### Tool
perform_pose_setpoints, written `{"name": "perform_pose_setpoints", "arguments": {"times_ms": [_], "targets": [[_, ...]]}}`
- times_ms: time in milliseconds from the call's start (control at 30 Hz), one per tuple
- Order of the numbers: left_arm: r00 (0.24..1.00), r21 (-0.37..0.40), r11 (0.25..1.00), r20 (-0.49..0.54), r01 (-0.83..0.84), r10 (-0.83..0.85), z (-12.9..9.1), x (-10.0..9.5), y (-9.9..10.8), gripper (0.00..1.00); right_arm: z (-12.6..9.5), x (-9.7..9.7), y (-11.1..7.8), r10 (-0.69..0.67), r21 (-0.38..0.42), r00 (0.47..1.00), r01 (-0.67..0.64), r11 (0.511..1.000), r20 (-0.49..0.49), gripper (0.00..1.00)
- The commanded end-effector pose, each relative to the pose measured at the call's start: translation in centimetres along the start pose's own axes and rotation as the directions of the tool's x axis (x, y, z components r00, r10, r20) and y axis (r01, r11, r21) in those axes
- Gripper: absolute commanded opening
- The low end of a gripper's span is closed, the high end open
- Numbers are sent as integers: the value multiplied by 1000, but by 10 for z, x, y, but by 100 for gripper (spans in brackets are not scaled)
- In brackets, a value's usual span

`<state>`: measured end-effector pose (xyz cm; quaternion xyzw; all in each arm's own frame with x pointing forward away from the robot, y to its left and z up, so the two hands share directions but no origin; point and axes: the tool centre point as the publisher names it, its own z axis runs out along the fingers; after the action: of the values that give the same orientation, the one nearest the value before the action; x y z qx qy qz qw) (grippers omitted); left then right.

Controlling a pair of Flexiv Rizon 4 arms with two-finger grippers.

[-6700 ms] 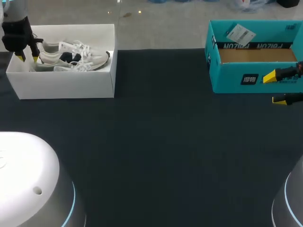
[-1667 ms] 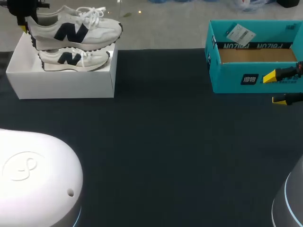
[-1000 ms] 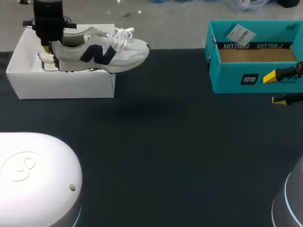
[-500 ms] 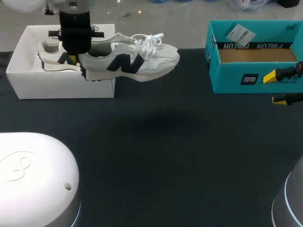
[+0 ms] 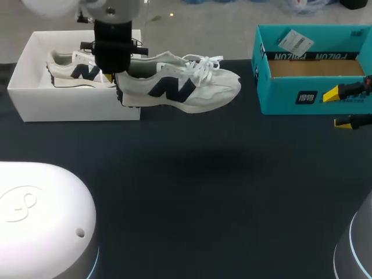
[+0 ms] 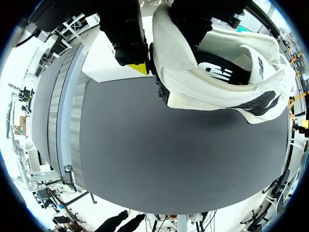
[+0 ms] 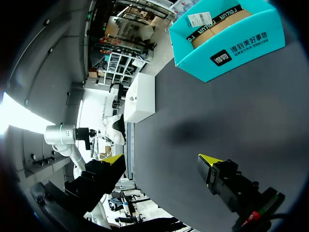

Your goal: Take the shoe out of the shoebox, open the shoe tongue, remove and reinsert the insole, then place the shoe into the shoebox

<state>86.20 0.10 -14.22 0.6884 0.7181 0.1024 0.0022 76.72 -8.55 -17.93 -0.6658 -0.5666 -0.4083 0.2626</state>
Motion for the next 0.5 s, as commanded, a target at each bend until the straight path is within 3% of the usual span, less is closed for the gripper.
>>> {"name": "perform_pose_setpoints", "arguments": {"times_ms": [33, 500], "targets": [[1000, 2, 1000, -2, 0, 0, -2, 0, 1, 0, 1, 0, 0, 1, 0, 1000, -1, 1000, 2, 100], [1000, 4, 1000, 7, -8, 8, -3, -3, -4, 0, 1, 0, 0, 1, 0, 1000, -1, 1000, 2, 100]]}}
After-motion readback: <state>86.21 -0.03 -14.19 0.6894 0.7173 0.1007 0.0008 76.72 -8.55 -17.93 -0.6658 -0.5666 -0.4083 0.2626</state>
